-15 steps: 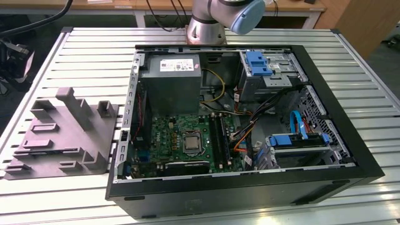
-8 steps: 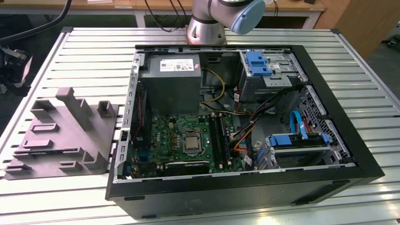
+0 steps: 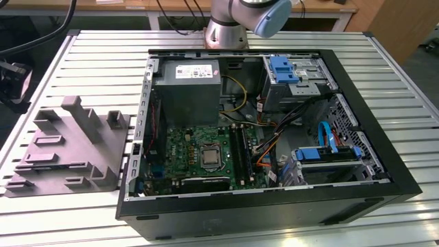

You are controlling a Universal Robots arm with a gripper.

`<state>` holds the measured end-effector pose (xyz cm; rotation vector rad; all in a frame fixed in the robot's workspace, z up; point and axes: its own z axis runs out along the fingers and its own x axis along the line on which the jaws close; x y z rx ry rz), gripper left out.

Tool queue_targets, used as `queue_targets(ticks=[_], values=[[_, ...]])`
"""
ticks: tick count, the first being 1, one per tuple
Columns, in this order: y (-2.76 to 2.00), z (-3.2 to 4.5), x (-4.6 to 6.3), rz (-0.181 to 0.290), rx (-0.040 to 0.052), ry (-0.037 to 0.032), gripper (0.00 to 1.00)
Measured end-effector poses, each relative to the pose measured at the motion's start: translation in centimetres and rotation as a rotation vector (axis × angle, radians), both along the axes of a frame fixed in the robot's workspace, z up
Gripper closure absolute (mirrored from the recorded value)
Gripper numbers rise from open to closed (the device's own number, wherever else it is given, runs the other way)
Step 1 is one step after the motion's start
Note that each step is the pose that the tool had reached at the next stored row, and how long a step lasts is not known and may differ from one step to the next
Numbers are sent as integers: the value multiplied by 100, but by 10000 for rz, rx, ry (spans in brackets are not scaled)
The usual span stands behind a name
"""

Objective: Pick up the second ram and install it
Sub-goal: 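Reach for the second ram, then pick up the second ram and move it above second insertion slot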

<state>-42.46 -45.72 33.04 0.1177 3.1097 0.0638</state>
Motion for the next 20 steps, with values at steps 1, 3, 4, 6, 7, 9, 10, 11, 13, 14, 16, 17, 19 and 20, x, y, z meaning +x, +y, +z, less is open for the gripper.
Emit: queue_targets(ticks=[1, 3, 4, 6, 7, 9, 10, 11, 13, 14, 16, 17, 19, 20], values=[[-20, -4, -2, 0, -4, 1, 90], [-61, -14, -4, 0, -14, 0, 90], [-82, -18, -5, 0, -18, 2, 90], [-127, -32, -8, -1, -19, 1, 90], [-146, -39, -8, -1, -18, -1, 90], [-160, -49, -9, -1, -23, 0, 90], [-161, -50, -9, -1, -26, 0, 90], [-161, -50, -9, -2, -26, 1, 90], [-161, -53, -9, 0, -27, 0, 90], [-161, -53, -9, 0, -27, 0, 90], [-161, -54, -9, 0, -26, 0, 90], [-161, -54, -9, 0, -27, 1, 90], [-161, -54, -9, 0, -26, 0, 90], [-161, -54, -9, -1, -27, 1, 90]])
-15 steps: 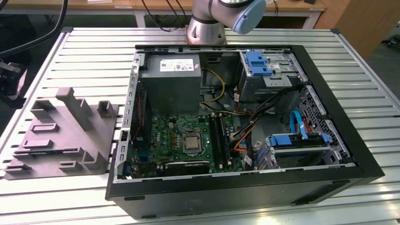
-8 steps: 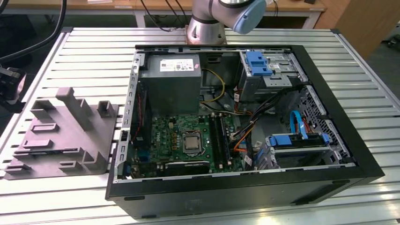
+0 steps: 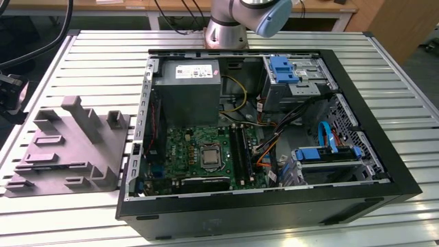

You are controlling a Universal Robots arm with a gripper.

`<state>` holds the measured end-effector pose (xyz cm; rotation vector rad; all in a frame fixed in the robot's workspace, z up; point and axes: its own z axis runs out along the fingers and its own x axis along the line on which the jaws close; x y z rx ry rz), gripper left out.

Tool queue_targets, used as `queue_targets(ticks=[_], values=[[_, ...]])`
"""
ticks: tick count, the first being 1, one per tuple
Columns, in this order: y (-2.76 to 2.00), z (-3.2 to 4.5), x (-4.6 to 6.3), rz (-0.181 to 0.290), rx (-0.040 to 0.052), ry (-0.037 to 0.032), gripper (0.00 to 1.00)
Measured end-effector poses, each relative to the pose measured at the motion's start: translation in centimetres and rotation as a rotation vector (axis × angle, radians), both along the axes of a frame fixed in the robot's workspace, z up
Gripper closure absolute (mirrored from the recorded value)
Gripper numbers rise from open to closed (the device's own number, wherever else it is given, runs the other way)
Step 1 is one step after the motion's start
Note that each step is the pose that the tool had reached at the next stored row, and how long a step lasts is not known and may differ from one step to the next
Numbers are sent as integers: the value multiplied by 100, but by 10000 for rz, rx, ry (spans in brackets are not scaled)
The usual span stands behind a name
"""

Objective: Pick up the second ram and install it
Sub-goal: 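Pick up the second ram and move it above second insertion slot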

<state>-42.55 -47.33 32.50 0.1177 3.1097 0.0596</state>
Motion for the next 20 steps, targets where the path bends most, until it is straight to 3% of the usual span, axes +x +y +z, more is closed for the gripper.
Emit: queue_targets(ticks=[7, 20], values=[[0, -2, 1, 238, -3, 3, 90], [0, -30, 2, 2553, -3, 2, 90]])
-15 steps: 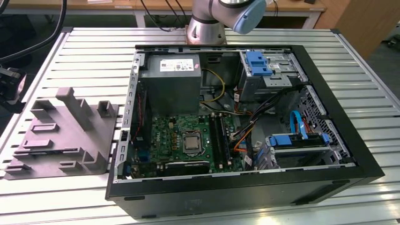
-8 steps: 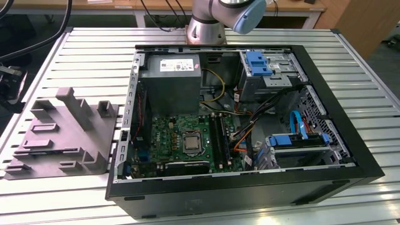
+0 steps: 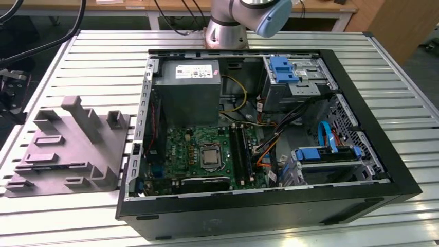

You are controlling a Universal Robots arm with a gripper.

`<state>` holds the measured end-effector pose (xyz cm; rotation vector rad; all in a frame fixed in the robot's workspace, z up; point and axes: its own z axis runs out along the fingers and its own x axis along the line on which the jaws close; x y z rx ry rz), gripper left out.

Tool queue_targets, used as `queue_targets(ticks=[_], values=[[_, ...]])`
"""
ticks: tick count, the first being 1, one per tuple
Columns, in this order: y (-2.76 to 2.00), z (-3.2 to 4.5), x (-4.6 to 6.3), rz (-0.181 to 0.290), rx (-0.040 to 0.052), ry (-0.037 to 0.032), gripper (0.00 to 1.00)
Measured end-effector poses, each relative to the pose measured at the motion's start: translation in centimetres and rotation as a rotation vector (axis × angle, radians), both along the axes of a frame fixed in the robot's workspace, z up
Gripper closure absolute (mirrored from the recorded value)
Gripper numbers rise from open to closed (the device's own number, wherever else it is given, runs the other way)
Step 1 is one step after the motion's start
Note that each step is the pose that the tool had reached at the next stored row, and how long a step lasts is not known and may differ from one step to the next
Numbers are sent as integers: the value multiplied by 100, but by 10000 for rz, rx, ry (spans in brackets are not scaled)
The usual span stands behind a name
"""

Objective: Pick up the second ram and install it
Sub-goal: 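Pick up the second ram and move it above second insertion slot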

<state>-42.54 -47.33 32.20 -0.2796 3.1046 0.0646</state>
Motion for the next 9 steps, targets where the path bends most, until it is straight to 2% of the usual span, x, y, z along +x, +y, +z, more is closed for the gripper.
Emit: queue_targets(ticks=[9], values=[[0, -22, 0, 1641, 0, 0, 90]])
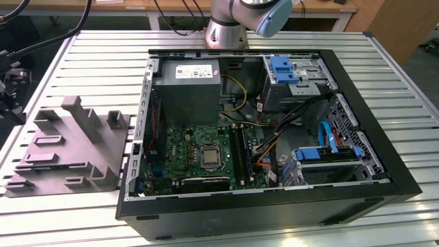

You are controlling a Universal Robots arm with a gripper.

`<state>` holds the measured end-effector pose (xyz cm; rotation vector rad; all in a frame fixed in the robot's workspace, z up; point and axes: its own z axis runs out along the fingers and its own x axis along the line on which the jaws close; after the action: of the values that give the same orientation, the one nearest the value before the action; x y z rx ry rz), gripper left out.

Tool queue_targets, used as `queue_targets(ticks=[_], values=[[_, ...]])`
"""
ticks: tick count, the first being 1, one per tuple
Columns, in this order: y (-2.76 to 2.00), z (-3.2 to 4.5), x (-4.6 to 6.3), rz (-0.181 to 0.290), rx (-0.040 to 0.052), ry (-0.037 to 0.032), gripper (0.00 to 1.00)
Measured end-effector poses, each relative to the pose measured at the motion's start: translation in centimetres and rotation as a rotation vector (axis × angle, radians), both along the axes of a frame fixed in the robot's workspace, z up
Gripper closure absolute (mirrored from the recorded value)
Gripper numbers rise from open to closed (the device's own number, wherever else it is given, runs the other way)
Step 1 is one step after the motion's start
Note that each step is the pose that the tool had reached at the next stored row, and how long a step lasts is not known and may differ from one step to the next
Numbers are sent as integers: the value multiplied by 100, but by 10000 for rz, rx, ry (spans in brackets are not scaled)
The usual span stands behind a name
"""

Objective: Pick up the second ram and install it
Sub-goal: 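Pick up the second ram and move it above second insertion slot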

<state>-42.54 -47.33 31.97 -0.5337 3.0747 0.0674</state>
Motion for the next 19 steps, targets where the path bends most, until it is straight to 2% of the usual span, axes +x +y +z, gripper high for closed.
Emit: queue_targets(ticks=[19], values=[[0, -49, 0, 3444, -2, 0, 90]])
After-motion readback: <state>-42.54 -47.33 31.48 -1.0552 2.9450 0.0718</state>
